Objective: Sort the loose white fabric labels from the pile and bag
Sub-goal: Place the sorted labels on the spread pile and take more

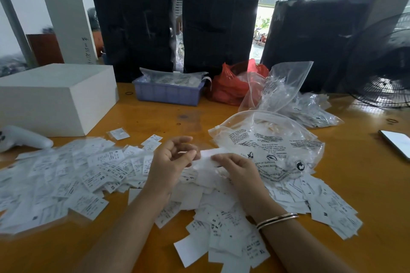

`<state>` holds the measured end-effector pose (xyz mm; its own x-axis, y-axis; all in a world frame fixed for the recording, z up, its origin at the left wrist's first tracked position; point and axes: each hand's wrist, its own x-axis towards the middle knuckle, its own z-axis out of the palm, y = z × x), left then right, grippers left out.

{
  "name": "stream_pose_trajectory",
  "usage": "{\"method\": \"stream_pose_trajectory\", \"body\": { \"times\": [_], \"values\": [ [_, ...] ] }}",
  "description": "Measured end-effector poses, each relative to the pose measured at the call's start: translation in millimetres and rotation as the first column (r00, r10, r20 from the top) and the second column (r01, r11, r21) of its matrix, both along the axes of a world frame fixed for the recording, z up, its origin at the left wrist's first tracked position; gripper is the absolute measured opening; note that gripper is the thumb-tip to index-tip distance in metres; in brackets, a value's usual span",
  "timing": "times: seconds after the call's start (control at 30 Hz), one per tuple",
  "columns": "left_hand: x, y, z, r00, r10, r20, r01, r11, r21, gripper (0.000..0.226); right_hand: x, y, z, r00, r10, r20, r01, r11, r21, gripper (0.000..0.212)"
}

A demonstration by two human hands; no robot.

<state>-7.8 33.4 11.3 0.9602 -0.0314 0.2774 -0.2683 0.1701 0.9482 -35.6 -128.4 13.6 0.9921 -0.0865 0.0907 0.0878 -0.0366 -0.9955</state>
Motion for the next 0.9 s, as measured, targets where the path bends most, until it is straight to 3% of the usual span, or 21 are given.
{"method": "stream_pose_trajectory", "body": {
  "times": [0.1,0.23,0.33,0.43,0.53,0.7,0.77,0.9],
  "values": [
    [-3,0,3,0.993,-0.107,-0.055,0.111,0.992,0.068,0.025,1,0,0,0.998,-0.060,0.020,0.060,0.998,-0.008,0.019],
    [-5,0,3,0.966,-0.182,-0.184,0.219,0.954,0.205,0.045,1,4,-3,0.992,-0.086,0.088,0.101,0.979,-0.180,0.021],
    [-5,-3,1,0.987,-0.059,-0.146,0.099,0.953,0.285,0.021,0,6,-3,0.989,-0.069,0.127,0.094,0.975,-0.201,0.017],
    [-3,-2,1,0.989,0.008,-0.145,0.022,0.979,0.204,0.005,1,4,-3,0.976,-0.100,0.195,0.133,0.978,-0.162,0.017],
    [-3,0,4,0.982,0.015,-0.189,-0.003,0.998,0.063,0.007,1,-1,-4,0.957,-0.157,0.245,0.176,0.983,-0.056,0.029],
    [-4,2,8,0.970,-0.049,-0.240,0.024,0.994,-0.108,0.014,0,-3,-4,0.944,-0.162,0.287,0.113,0.977,0.180,0.051],
    [-4,2,9,0.968,-0.060,-0.245,0.028,0.991,-0.132,0.018,0,-4,-3,0.931,-0.186,0.315,0.139,0.976,0.165,0.043],
    [-4,2,8,0.971,-0.067,-0.230,0.035,0.989,-0.140,0.029,-3,-3,0,0.929,-0.182,0.321,0.135,0.977,0.163,0.053]
  ]
}}
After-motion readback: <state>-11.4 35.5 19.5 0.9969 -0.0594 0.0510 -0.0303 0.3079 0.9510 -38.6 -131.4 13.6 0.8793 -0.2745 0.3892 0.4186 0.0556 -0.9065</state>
